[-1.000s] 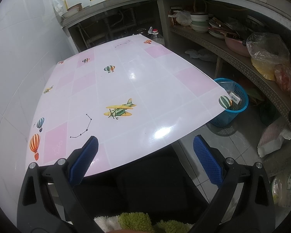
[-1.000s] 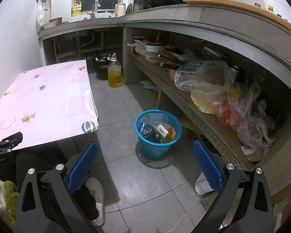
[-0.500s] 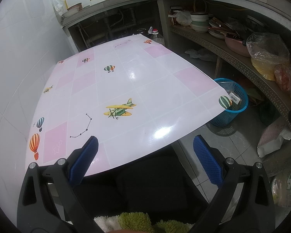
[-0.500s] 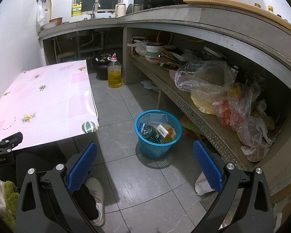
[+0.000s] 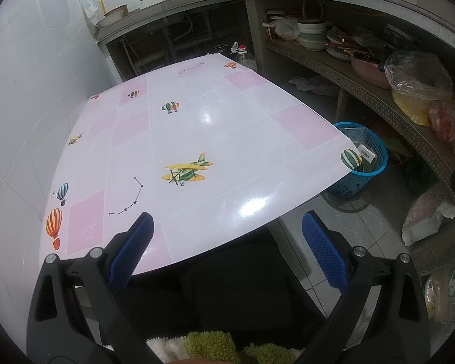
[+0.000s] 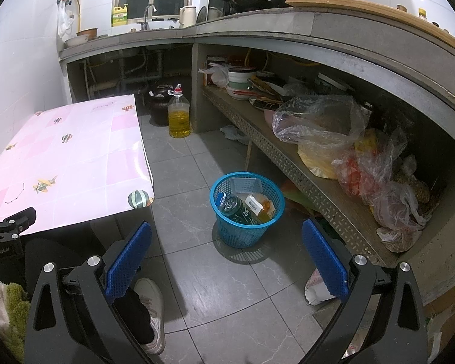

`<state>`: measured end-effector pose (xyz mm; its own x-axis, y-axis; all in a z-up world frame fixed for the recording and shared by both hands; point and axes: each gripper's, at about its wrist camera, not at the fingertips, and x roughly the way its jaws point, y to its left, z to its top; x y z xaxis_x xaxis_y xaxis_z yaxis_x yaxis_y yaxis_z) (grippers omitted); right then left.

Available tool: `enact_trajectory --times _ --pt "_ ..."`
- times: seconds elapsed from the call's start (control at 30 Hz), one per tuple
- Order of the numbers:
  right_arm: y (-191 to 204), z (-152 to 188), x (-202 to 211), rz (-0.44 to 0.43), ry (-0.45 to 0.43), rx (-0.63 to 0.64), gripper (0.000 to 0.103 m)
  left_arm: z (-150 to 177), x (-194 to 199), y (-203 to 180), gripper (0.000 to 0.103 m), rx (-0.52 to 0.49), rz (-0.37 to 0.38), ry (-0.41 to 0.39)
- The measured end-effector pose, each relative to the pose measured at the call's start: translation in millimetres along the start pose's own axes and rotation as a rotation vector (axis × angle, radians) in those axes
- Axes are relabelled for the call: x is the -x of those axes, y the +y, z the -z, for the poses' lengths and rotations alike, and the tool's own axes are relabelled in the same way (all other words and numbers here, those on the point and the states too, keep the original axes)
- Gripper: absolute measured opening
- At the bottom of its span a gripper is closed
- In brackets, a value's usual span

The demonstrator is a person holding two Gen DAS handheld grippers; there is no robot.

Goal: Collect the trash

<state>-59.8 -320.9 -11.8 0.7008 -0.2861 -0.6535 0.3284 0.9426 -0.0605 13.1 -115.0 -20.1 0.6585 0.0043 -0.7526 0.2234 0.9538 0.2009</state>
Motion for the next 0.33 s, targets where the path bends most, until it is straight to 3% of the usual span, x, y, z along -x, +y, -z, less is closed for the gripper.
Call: enact_trajectory --times 0.33 --pt "1.3 -2.5 2.3 0.001 -0.003 0.000 0.096 3.8 -1.6 0.3 0.094 0.005 0.012 0.013"
